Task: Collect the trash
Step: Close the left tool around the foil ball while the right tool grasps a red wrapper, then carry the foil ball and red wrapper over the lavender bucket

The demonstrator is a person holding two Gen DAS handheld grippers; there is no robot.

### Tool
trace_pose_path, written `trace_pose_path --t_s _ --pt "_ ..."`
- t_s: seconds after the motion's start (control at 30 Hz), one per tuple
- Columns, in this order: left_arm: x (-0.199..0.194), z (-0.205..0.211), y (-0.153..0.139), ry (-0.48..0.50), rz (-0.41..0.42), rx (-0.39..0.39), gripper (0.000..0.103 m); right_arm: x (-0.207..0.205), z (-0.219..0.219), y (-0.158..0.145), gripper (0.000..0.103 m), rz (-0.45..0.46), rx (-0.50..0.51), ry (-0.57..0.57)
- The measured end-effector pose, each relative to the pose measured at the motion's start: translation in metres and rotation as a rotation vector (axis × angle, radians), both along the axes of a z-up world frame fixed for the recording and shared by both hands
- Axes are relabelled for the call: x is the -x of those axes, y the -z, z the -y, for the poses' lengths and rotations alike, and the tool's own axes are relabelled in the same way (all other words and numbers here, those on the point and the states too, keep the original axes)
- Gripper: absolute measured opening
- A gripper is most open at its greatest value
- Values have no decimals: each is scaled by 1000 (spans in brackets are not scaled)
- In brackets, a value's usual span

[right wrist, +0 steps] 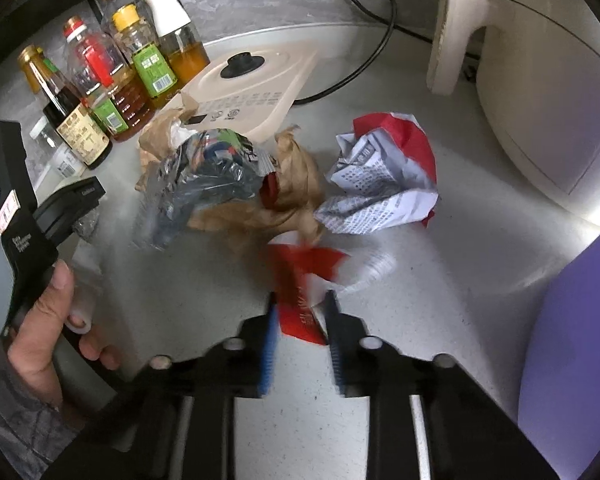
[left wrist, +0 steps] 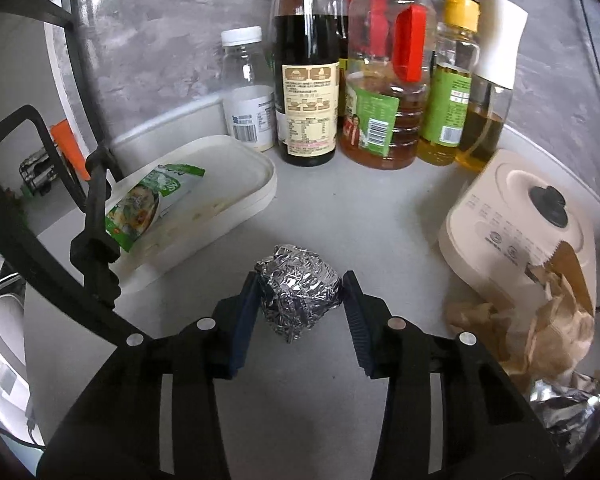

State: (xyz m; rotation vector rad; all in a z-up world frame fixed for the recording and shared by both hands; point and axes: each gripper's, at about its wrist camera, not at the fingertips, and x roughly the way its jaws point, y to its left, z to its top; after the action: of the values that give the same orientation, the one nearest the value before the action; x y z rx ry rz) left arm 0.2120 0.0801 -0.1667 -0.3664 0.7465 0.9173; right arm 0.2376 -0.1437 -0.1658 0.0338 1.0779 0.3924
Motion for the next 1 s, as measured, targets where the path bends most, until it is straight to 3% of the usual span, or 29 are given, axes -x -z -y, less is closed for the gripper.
trace_pose_path --t_s 0.43,1.0 --pt "40 36 -14 181 45 51 42 24 22 -33 13 90 -69 14" --pt "89 83 -103 392 211 -43 42 63 46 -122 13 273 -173 -5"
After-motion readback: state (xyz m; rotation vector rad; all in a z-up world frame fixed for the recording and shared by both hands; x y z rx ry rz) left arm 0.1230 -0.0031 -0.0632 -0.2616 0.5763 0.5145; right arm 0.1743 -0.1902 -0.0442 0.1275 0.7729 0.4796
